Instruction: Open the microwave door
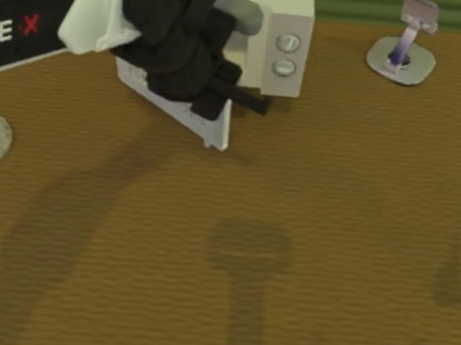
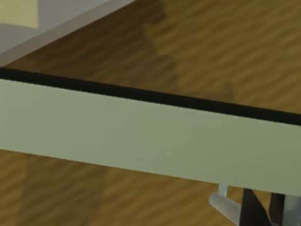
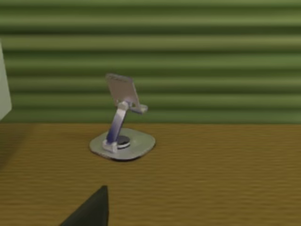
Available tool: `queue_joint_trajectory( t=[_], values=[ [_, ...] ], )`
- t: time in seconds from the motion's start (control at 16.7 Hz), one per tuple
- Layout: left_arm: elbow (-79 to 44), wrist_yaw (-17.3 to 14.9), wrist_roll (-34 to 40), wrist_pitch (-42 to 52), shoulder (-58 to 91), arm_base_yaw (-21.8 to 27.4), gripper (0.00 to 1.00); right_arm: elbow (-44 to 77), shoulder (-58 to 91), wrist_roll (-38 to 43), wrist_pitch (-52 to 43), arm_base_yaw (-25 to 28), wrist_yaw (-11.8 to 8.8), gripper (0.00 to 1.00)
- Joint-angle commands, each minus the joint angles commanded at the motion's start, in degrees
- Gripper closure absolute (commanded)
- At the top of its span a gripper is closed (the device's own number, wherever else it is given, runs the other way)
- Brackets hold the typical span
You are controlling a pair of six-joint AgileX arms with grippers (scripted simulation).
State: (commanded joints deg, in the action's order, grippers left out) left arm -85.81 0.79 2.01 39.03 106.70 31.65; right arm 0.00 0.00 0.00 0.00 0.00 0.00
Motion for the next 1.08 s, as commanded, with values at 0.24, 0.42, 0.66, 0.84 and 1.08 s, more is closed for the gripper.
queue_joint_trajectory(
  t=[0.24, 0.42, 0.66, 0.84, 1.08],
  values=[
    [2.72, -2.26, -4.44, -0.43, -2.25, -1.60, 1.00, 0.00, 0.00, 0.00, 0.00, 0.00, 0.00, 0.00],
    [4.70, -4.12, -7.89, -0.82, -4.01, -2.78, 1.00, 0.00, 0.00, 0.00, 0.00, 0.00, 0.00, 0.00],
    [4.88, -4.30, -8.22, -0.86, -4.18, -2.89, 1.00, 0.00, 0.00, 0.00, 0.00, 0.00, 0.00, 0.00],
    [4.88, -4.30, -8.22, -0.86, -4.18, -2.89, 1.00, 0.00, 0.00, 0.00, 0.00, 0.00, 0.00, 0.00],
    [4.88, -4.30, -8.22, -0.86, -4.18, -2.89, 1.00, 0.00, 0.00, 0.00, 0.00, 0.00, 0.00, 0.00]
  ],
)
